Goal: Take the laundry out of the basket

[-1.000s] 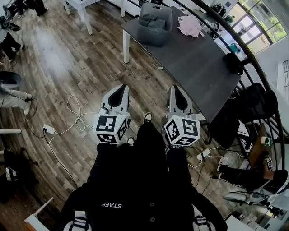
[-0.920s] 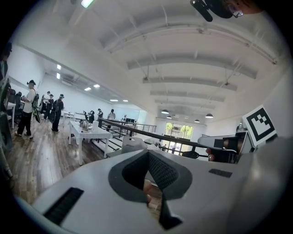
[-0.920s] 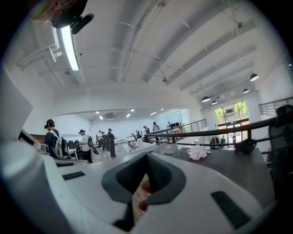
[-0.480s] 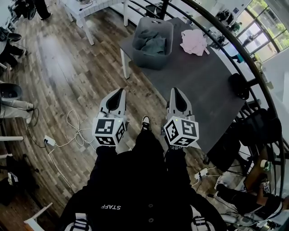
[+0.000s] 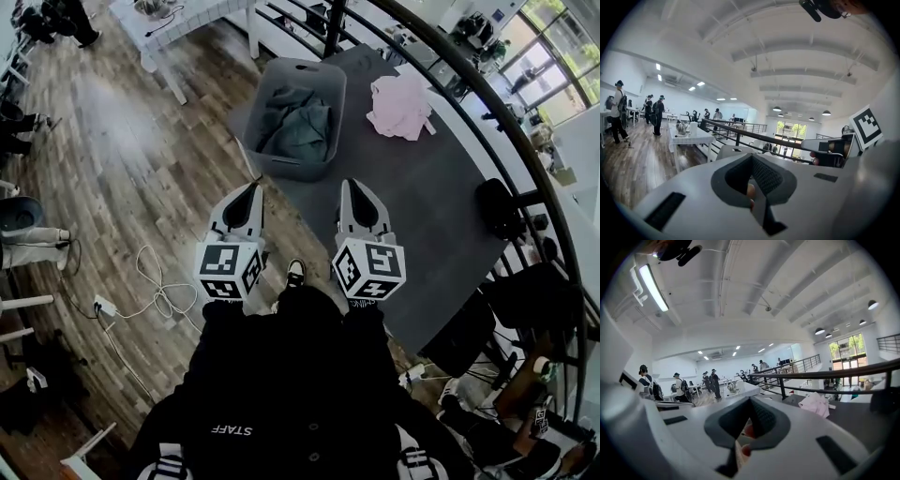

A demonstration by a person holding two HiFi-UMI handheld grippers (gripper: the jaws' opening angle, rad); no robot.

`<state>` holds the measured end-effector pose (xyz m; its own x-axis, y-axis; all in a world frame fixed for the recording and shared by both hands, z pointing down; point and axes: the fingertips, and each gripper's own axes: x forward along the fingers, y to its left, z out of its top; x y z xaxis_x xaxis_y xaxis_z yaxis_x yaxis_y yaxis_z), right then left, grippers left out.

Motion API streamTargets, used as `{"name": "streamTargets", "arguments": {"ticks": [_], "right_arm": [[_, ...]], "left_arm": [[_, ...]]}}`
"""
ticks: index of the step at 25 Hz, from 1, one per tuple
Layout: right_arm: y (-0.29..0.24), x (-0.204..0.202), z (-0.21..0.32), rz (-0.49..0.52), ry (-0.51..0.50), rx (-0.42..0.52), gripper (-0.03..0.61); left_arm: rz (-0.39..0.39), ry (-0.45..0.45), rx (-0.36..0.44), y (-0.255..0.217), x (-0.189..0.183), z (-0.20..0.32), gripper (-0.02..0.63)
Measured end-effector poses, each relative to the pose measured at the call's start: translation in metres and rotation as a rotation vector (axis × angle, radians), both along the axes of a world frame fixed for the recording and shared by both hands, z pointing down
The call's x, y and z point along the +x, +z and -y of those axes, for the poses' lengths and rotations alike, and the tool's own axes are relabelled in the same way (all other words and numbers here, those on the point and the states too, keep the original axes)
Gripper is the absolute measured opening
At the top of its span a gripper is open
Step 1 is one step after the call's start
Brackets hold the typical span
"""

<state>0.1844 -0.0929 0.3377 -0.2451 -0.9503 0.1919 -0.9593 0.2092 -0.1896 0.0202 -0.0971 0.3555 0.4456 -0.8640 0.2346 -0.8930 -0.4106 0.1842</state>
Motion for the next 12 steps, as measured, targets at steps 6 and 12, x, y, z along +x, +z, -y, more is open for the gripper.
{"name": "streamTargets", "arguments": {"ticks": [6,12], "right_arm": [[0.022,0.004,0.042,0.009,-0.024,-0.061,0.015],[0.037,-0.014,0.065,0.002,-0.069,-0.1,0.015]], "left_arm": [[0.006,-0.005,-0.055,0.02,0.012,0.038,0.0],[0.003,-0.013,-0.087,0.034,0.011,0.058,0.0]]}}
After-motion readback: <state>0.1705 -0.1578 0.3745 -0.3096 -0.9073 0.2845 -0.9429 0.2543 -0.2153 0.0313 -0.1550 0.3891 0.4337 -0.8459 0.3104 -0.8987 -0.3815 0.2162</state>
